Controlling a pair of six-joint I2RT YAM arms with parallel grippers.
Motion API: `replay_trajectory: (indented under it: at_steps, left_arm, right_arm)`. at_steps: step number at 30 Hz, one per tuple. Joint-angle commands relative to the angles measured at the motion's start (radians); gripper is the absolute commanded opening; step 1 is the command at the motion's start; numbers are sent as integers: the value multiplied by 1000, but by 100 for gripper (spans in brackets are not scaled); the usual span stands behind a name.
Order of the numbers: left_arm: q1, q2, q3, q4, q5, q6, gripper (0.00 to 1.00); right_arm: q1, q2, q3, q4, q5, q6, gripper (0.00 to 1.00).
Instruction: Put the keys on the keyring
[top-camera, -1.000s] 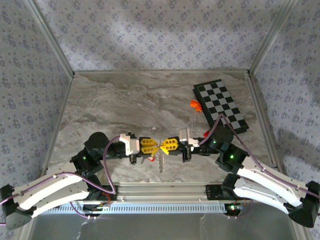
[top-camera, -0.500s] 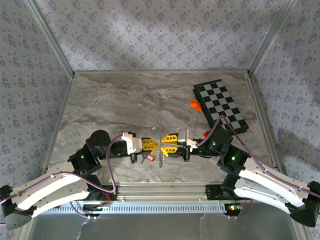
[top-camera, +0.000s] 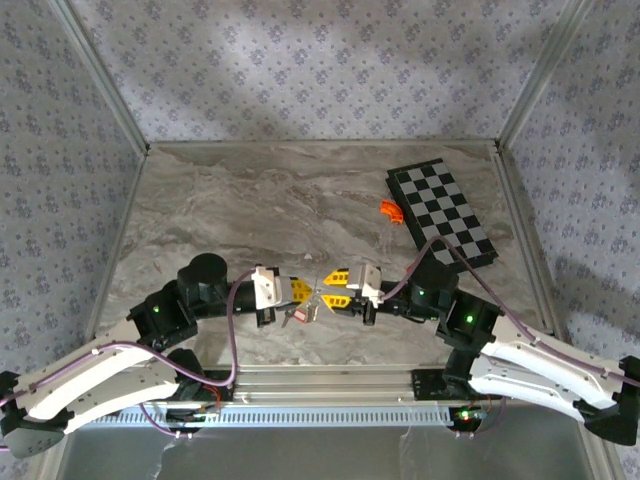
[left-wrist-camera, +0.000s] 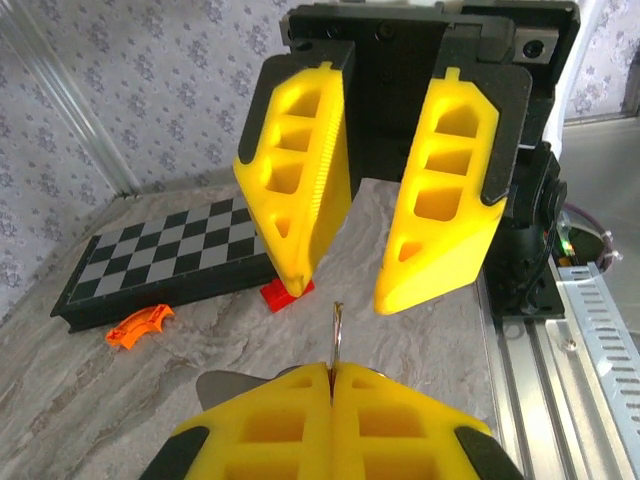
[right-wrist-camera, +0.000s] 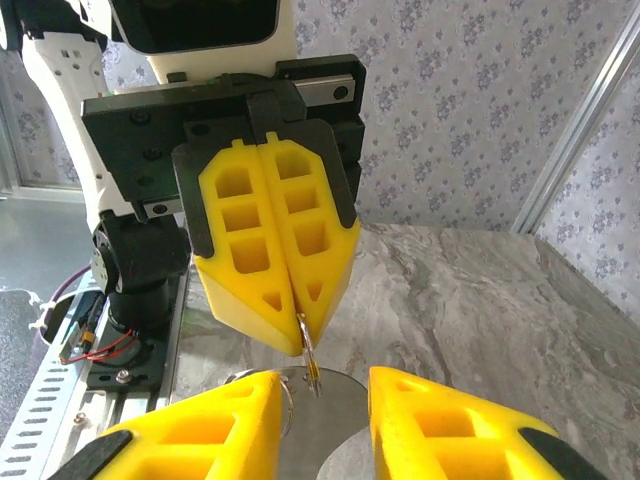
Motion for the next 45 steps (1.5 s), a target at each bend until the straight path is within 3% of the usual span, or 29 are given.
replay_trajectory:
  at_steps: [1,12,19,22,25,34,45]
  left_arm:
    - [-4,4,43,-14,9,23,0]
    - [-4,9,43,-18,27,22,0]
    - [-4,10,42,-23,30,21,0]
    - [-5,0,34,-10,26,18,1]
    - [-4,-32,16,24,24,0,13]
    - [-4,-98,-25,128,99,-35,25]
    - [-4,-77,-13,138,127,-33,26]
  right_arm:
    - [15,8,36,-18,29,-30,28]
    - [33,50,54,-45,4,-50,21]
    - [39,56,59,-53,22,-66,0]
    - [44,58,59,-55,31,-71,0]
    - [44,46,43,-27,13,-69,0]
    - [1,4,18,101,-161,0,0]
    - [-38,37,18,191,-237,47,0]
